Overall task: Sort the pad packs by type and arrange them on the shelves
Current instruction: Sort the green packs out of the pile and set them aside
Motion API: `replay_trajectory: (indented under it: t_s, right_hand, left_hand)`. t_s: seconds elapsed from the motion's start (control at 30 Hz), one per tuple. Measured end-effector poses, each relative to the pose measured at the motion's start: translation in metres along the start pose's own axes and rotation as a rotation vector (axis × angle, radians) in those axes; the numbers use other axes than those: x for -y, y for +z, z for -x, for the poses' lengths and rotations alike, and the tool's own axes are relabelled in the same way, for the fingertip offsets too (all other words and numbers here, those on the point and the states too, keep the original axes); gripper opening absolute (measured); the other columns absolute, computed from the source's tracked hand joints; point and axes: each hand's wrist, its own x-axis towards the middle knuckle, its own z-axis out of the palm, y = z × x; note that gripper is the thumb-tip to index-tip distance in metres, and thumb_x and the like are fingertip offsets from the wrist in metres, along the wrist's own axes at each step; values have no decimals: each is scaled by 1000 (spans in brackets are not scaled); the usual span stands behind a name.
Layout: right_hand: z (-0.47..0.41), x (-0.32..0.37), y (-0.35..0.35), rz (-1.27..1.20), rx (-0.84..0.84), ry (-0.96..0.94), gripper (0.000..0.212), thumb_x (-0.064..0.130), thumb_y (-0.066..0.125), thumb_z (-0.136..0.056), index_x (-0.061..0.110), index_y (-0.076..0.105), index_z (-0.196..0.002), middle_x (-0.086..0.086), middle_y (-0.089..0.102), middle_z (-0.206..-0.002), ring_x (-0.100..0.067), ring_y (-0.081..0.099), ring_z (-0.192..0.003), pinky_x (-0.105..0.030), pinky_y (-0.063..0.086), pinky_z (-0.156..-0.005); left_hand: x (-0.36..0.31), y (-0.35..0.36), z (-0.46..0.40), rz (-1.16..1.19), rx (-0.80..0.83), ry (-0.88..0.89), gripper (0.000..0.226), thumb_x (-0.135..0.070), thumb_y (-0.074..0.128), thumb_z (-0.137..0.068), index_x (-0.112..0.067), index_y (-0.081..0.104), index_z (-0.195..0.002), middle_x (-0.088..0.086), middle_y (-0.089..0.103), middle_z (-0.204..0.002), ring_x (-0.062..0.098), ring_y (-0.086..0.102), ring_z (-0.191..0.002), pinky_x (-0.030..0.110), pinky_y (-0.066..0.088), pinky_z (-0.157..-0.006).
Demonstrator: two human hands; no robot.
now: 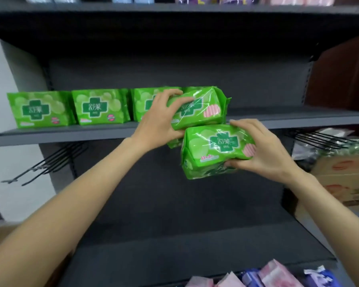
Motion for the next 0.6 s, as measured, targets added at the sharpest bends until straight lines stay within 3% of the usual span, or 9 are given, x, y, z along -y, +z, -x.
replay_trajectory:
  t_s: [0.1, 0.17, 0.27, 0.4, 0.5, 0.6]
  right_hand:
    - [-15, -19, -18, 63, -106, 44, 94, 64, 73, -57, 24, 45, -138, 11, 47, -129, -2, 47, -114, -24, 40, -91]
    - [-24, -35, -26, 83, -171, 90, 93, 55, 79, -58, 24, 45, -139, 9, 45, -132, -5, 47, -116, -25, 40, -94]
    - [-40, -54, -32, 117, -242, 160, 91, 45, 84, -61, 25, 44, -140, 6, 41, -136, -11, 46, -120, -28, 38, -96]
    - [-64, -72, -28, 119, -252, 235, 83, 39, 84, -65, 24, 45, -138, 3, 39, -138, -17, 45, -123, -33, 39, -99]
    - [-84, -87, -21, 105, -202, 274, 75, 39, 80, -71, 27, 46, -137, 2, 36, -141, -20, 43, -125, -32, 37, -99]
    - [-105, -104, -20, 87, -132, 318, 72, 42, 76, -75, 27, 46, -138, -3, 36, -143, -22, 42, -127, -34, 35, -103]
  left_hand:
    - [-2, 18, -52, -33, -29, 33, 66, -31, 77, -70, -22, 51, -130, 2, 48, -133, 21, 44, -120, 40, 44, -91]
    - [-2, 35, -81, -93, -69, 29, 66, -32, 79, -71, -24, 52, -130, 1, 48, -135, 22, 45, -123, 49, 40, -98]
    - [0, 62, -105, -105, -41, -80, 66, -24, 76, -77, -27, 47, -137, 0, 38, -147, 21, 31, -136, 50, 33, -105]
    - [16, 99, -118, -153, 61, -145, 69, -3, 67, -81, -28, 44, -141, 5, 21, -155, 28, 14, -141, 41, 47, -87]
    - [22, 113, -131, -181, 106, -269, 74, -11, 65, -80, -28, 34, -146, 12, 27, -136, 32, 25, -126, 41, 36, -96]
    - [28, 124, -120, -37, 4, -285, 81, -10, 61, -82, -15, 17, -151, 18, 25, -144, 34, 25, -133, 43, 27, -110]
